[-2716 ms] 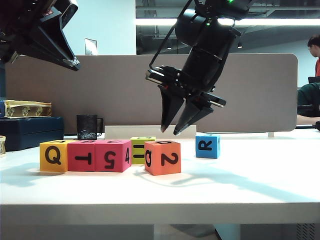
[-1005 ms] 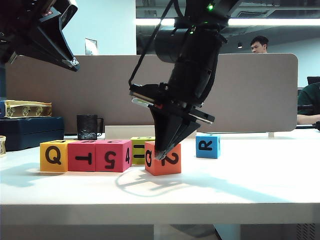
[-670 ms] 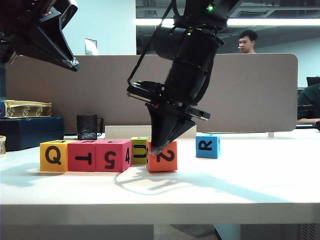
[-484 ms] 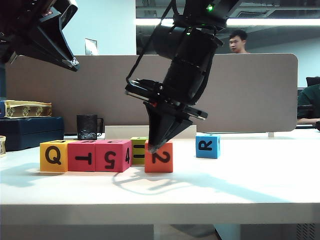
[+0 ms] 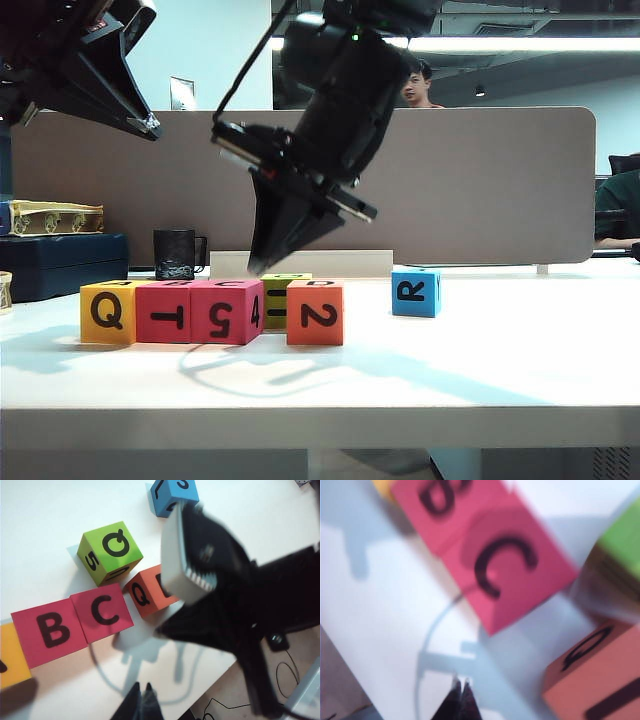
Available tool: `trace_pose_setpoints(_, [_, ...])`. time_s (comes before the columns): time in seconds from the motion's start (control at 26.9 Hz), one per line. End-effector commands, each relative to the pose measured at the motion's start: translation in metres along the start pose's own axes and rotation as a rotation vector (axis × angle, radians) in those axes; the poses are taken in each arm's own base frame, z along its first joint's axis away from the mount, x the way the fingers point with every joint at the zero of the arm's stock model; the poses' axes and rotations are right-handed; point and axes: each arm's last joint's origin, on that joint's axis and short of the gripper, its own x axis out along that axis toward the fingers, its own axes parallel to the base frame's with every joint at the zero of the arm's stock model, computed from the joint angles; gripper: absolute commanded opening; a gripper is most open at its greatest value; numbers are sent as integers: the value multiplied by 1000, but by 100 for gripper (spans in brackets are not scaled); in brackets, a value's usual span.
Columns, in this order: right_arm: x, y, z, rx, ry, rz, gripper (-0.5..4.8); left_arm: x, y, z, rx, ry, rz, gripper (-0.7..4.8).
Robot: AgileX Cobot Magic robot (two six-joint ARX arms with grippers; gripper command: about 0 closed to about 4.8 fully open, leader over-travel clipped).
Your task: Select the appropriate blocks from the scattered letter blocks on the table and arrange them in a row to spell out "ABCD".
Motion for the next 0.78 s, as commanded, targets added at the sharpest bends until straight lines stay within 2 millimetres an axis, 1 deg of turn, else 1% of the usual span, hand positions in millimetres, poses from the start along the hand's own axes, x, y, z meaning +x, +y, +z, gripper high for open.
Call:
trace_pose_setpoints(0.04, [-13, -7, 8, 4, -25, -101, -1, -4, -3, 2, 16, -21, -7, -6])
trace_pose_setpoints(0.22, [-22, -24, 8, 30, -16, -154, -1, -17, -13, 6, 50, -67, -3, -6])
trace_pose_setpoints(0.3, [-26, -35, 6, 58, -9, -168, -1, -26, -19, 11, 72, -100, 10, -6])
trace_pose_setpoints(0.45, [-30, -48, 3, 94, 9, -190, -1, -42, -29, 18, 95, -137, 62, -6])
trace_pose_setpoints(0.63, [-30, -54, 1, 108, 20, -213, -1, -62, -40, 28, 86, -134, 161, -6])
trace_pose_setpoints(0.78, [-26, -56, 1, 110, 22, -213, -1, -70, -45, 31, 93, -147, 170, -6])
